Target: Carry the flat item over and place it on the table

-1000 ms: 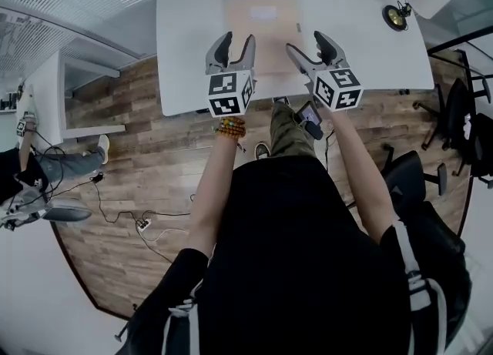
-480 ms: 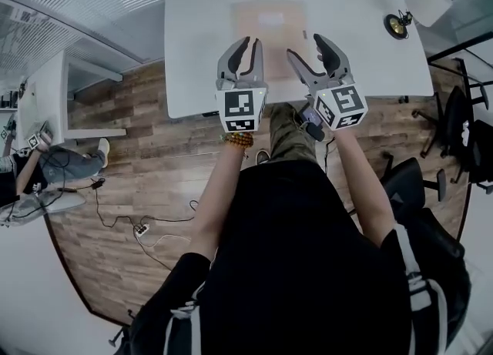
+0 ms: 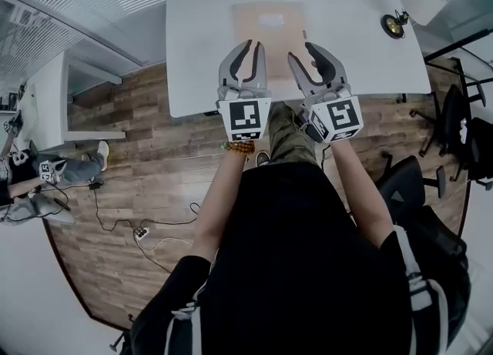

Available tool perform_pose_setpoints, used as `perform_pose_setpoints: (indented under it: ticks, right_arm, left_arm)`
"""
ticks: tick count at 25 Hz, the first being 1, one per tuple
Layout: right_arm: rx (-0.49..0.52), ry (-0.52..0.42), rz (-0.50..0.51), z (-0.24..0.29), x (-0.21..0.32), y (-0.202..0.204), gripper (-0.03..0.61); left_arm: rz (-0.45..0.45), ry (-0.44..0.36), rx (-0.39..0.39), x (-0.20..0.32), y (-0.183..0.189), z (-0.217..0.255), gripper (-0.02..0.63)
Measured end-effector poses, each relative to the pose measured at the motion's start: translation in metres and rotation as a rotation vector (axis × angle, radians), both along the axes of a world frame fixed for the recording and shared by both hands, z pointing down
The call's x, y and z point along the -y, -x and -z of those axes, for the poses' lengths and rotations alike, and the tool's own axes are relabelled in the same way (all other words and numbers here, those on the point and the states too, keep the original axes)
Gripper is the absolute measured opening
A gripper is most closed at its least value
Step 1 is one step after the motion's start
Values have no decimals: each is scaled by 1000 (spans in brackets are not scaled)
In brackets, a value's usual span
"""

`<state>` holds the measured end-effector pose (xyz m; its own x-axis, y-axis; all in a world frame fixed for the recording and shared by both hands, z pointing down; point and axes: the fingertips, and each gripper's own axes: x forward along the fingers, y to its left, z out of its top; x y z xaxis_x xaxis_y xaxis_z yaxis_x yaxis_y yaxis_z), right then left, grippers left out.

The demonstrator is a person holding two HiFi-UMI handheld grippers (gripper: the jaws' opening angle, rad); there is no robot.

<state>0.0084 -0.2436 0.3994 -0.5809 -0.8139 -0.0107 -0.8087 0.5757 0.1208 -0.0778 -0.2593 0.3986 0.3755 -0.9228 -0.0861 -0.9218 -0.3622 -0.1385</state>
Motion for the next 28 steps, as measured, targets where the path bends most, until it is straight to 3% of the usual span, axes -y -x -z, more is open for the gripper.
perform_pose_setpoints:
  ticks: [6,13,20,28]
  right_arm:
    - [14,-5,-12,-3,-19,-4,139]
    - [-19,-96,-50,1,-48,-5,60]
    - [-3,-86,-103,-13,-65,-8,14]
    - [3,-52,-135,-30,-71,-16,8]
  left_arm:
    - [3,-27,15,-23,-1,3,55]
    - [-5,-51,36,-42,-5,2,52]
    - [7,-85,22,-61,-4,0,38]
    - [18,-56,7,-69,-9,-15,35]
